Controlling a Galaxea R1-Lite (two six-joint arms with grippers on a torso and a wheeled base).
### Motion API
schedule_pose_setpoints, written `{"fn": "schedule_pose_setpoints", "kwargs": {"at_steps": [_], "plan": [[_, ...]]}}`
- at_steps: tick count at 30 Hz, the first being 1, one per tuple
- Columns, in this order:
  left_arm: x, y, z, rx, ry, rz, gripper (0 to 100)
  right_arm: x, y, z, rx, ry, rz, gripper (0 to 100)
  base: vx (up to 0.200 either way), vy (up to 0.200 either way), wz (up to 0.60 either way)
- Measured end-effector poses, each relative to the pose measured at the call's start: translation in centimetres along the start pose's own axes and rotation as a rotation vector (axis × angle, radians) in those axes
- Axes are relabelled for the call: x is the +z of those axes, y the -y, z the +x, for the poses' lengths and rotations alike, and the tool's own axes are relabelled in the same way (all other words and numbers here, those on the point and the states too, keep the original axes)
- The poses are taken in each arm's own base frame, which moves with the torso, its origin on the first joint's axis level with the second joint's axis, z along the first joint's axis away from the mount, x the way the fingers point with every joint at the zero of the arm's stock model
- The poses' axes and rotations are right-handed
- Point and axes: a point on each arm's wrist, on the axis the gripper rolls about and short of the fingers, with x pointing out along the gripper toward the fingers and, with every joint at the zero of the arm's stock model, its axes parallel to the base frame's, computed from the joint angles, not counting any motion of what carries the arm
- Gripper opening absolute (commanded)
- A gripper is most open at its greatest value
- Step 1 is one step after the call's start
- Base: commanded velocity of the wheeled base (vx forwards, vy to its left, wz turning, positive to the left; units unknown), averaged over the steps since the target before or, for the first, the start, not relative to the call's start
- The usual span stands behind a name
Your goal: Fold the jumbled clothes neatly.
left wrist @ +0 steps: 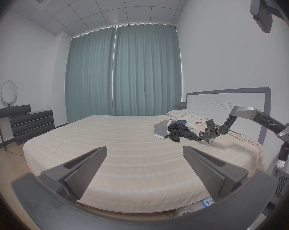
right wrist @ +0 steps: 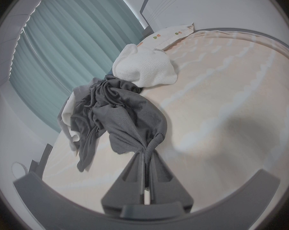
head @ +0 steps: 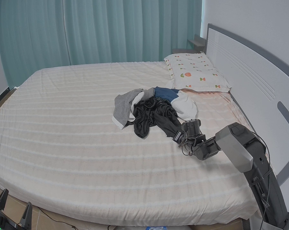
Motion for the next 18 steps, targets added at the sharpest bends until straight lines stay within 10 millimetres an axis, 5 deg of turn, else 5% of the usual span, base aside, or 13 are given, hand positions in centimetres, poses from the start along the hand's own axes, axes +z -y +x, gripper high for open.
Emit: {"fn": "schedule_pose_setpoints", "kwargs": {"at_steps": [8,18], "plan": [[0.0,0.0,0.0,0.0,0.0,0.0,100,-0.8,1.7,-4.5,0.039,-0.067,0.005,0,0.0,0.0,0.0],[0.0,0.0,0.0,0.0,0.0,0.001,100,-0.1,2.7,-13.1,0.191,-0.095,0.05,0,0.0,0.0,0.0]]}}
